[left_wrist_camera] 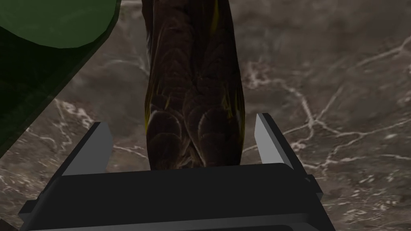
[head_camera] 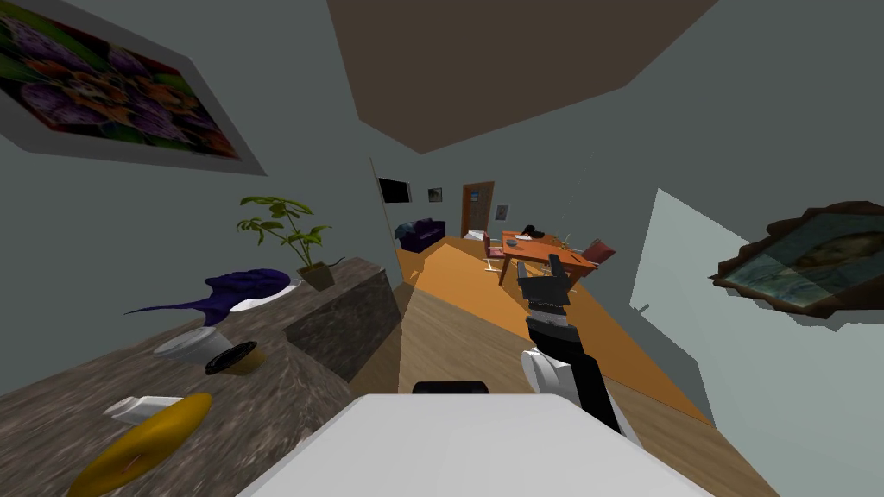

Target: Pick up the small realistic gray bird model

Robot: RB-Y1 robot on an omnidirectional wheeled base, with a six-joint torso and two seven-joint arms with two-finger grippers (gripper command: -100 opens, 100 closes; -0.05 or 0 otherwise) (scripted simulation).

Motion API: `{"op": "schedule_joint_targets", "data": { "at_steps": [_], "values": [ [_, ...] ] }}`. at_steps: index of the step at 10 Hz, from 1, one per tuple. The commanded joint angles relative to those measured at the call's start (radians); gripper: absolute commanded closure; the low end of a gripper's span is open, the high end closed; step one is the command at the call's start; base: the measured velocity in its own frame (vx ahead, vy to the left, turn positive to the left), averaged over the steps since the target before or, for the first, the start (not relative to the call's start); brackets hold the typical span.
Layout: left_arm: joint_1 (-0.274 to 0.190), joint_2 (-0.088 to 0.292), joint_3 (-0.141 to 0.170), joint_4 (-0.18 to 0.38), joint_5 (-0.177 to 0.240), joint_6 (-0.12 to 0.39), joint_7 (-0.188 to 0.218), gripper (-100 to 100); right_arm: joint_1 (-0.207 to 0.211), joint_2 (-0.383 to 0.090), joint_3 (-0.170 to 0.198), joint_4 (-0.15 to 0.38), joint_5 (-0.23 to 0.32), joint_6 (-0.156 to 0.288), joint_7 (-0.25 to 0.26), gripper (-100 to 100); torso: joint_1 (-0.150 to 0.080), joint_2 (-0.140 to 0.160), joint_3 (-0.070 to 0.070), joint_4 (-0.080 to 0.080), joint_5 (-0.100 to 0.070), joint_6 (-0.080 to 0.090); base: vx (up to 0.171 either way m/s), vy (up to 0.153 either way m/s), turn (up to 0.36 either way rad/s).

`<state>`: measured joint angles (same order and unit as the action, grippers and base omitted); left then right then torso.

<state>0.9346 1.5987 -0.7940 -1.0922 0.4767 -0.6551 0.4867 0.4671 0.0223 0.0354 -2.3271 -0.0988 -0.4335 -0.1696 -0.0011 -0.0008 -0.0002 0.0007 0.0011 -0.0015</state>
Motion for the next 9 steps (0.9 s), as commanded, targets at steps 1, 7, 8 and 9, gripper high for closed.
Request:
{"op": "schedule_joint_targets", "data": {
  "at_steps": [1,7,8,9],
  "values": [
    [0.000,0.000,0.000,0.000,0.000,0.000,0.000,100,0.000,0.000,0.000,0.000,0.000,0.000,0.000,0,0.000,0.000,0.000,0.000,0.000,0.000,0.000,0.000,0.000],
    [0.005,0.034,-0.002,-0.009,0.012,-0.012,0.011,100,0.000,0.000,0.000,0.000,0.000,0.000,0.000,0,-0.001,0.001,0.001,0.000,-0.001,0.000,-0.005,-0.005,0.006],
    [0.011,0.054,-0.003,-0.014,0.022,-0.020,0.016,100,0.000,0.000,0.000,0.000,0.000,0.000,0.000,0,-0.003,0.002,0.001,0.001,-0.002,0.001,-0.044,-0.041,0.035],
    [0.016,0.075,-0.004,-0.020,0.031,-0.029,0.021,100,0.000,0.000,0.000,0.000,0.000,0.000,0.000,0,-0.005,0.003,0.002,0.001,-0.002,0.000,-0.046,-0.044,0.031]
  ]
}}
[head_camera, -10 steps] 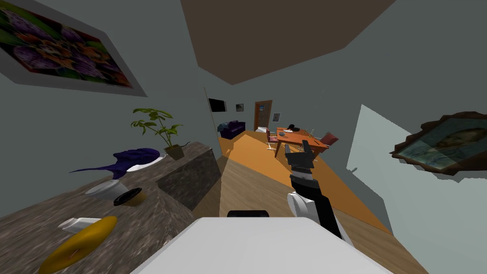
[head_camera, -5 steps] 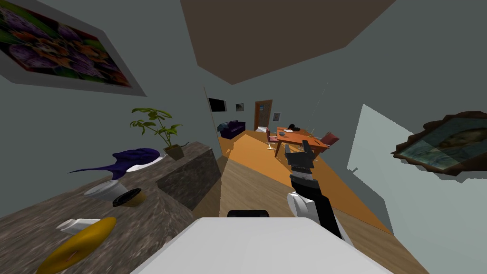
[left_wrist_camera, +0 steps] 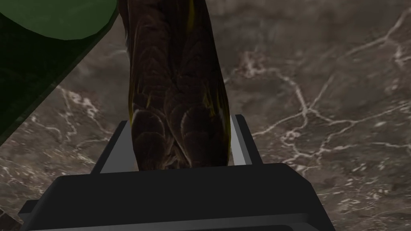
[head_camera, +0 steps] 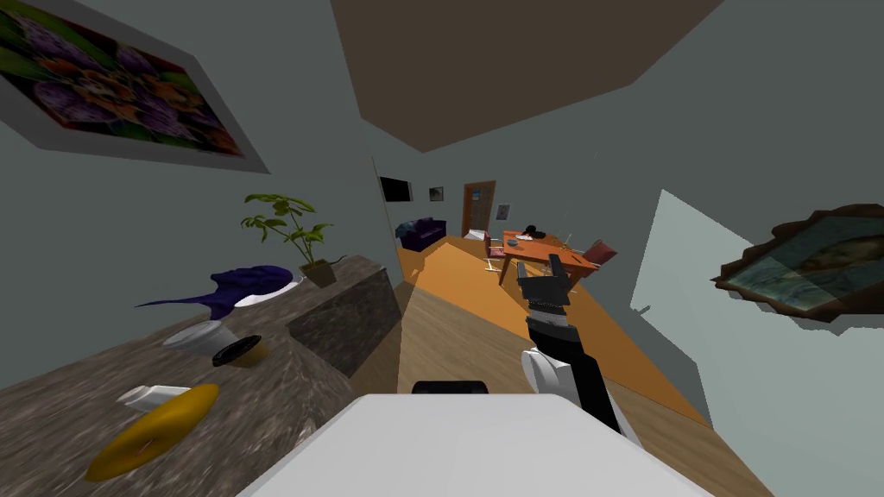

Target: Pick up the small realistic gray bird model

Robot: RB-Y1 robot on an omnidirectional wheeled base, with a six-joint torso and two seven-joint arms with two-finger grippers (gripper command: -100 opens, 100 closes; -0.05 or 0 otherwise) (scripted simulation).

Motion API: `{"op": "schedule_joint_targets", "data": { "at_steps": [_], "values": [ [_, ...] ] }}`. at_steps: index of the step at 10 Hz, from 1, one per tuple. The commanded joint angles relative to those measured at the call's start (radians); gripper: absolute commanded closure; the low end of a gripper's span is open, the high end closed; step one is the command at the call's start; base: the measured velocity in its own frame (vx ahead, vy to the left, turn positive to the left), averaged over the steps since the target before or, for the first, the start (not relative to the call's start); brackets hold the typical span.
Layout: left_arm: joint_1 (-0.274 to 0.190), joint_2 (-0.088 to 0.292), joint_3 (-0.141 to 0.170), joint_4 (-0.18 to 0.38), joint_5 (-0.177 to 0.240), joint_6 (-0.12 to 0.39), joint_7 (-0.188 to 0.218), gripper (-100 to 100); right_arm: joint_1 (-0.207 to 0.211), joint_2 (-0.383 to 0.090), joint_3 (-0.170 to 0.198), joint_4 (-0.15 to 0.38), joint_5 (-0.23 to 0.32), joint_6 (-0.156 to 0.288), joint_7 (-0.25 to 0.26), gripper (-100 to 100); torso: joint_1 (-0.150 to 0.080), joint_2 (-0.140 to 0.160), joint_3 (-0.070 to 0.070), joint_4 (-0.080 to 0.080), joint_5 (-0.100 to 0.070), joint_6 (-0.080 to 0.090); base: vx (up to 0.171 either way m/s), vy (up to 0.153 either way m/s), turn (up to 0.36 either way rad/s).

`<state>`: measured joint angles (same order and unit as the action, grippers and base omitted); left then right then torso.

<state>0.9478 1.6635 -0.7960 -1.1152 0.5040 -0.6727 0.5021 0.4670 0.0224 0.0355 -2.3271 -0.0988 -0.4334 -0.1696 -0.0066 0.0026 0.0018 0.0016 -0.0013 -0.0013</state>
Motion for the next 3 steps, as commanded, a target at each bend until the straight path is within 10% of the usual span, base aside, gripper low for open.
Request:
{"op": "schedule_joint_targets", "data": {
  "at_steps": [1,2,3],
  "values": [
    [0.009,0.031,-0.004,-0.002,0.013,-0.019,0.010,100,0.000,0.000,0.000,0.000,0.000,0.000,0.000,0,0.000,0.000,0.000,0.000,0.000,0.000,-0.045,-0.046,0.029],
    [0.001,0.019,-0.003,-0.002,0.005,-0.008,0.009,100,0.000,0.000,0.000,0.000,0.000,0.000,0.000,0,0.000,0.000,0.000,0.000,0.000,0.000,-0.019,-0.019,0.005],
    [0.001,0.021,-0.004,-0.002,0.005,-0.010,0.011,0,0.000,0.000,0.000,0.000,0.000,0.000,0.000,0,0.001,-0.001,0.000,0.000,0.000,0.000,0.000,0.000,0.000]
  ]
}}
